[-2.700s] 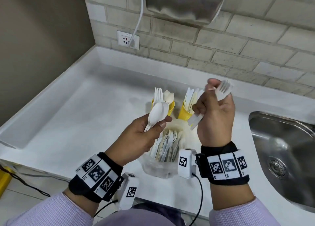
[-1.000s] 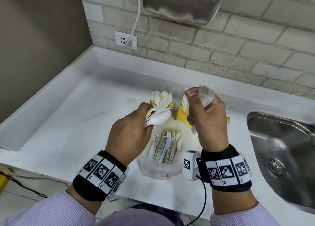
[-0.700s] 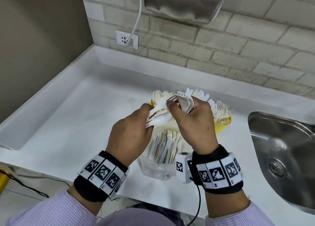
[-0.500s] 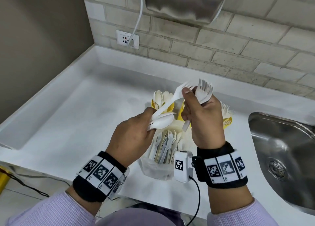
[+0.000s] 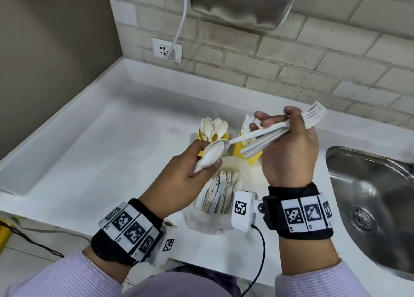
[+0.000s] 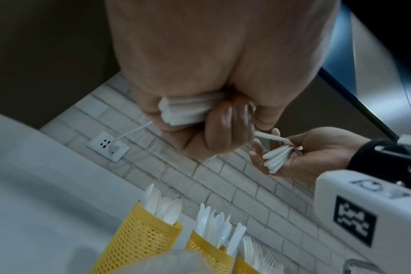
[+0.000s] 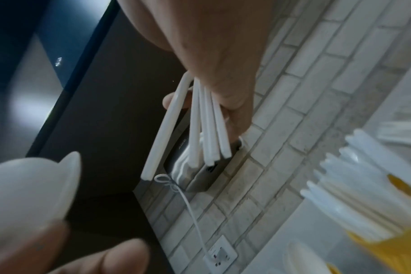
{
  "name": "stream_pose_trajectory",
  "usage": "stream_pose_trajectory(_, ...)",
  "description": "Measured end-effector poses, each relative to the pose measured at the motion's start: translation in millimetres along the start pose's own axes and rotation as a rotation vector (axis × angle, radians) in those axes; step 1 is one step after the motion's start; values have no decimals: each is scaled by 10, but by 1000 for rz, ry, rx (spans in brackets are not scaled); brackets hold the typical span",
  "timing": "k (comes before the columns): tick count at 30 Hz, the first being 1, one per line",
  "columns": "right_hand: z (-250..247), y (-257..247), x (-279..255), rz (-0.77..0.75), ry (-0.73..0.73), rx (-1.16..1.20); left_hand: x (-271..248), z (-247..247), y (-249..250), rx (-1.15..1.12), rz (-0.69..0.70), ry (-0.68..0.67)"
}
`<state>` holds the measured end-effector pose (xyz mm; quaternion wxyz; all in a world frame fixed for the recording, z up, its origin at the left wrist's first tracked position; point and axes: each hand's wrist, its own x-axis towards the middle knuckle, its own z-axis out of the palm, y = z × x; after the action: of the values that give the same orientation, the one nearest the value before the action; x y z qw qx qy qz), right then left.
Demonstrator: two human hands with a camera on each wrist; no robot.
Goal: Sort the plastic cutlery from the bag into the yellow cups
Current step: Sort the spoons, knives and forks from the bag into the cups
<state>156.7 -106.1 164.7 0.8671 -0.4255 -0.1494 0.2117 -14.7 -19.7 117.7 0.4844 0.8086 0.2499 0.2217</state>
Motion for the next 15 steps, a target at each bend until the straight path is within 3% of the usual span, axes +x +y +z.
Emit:
stream_pose_trajectory(2, -10, -28, 5, -116, -6, -67, -6, -10, 9, -69, -19, -12)
stream_pose_trajectory(5, 3, -35, -89, -223, -127, -239, -4, -16, 9, -201, -63, -51)
stream_pose_trajectory(11, 17, 169, -315, -89, -343, -484, 25, -27, -7, -383, -86, -60)
stream_pose_trajectory(15, 35, 337, -503, -215, -395, -674, 64, -7, -56, -525, -118, -38)
